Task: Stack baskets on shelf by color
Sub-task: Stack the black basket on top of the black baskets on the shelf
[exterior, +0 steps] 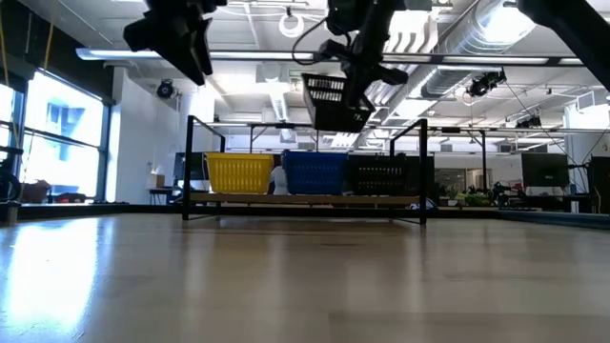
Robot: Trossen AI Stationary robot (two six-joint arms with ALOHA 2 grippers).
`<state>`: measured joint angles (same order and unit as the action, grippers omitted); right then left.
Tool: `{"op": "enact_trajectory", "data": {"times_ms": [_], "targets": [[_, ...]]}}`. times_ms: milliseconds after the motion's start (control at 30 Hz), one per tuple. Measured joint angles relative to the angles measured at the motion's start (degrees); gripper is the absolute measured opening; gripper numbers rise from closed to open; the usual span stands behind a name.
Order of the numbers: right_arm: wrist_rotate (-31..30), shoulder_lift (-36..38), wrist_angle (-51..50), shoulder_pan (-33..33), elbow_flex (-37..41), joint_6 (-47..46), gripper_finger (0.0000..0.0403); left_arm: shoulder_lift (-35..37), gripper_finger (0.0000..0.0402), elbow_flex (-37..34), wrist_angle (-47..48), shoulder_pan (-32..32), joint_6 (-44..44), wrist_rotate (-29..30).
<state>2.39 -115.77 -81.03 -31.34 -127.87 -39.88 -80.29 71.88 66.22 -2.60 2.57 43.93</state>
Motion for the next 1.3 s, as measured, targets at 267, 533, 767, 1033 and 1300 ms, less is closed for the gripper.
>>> {"op": "enact_trajectory", "data": {"times_ms": [267,533,767,1033,1300], "targets": [[4.2,0.0,-6.0,-6.8,0.0,4.3,0.0000,0.0,0.0197,0.0,0.0,5.3,0.6,-0.2],[8.9,-0.5,-8.4,-10.6,1.1,5.9,0.0000,0.0,0.0197,0.0,-0.1,8.3,1.1,-1.8],[10.2,-0.9,-7.8,-11.1,8.9,6.3,0.0000,0.0,0.0197,0.0,-0.1,9.0,2.6,-1.8],[11.7,-0.8,-2.3,-11.1,14.3,5.0,0.0000,0.0,0.0197,0.0,-0.1,9.0,3.0,-1.8],[11.8,-0.9,-0.8,-11.4,17.0,3.8,0.0000,0.0,0.0197,0.0,-0.1,9.0,3.6,-1.8]]}}
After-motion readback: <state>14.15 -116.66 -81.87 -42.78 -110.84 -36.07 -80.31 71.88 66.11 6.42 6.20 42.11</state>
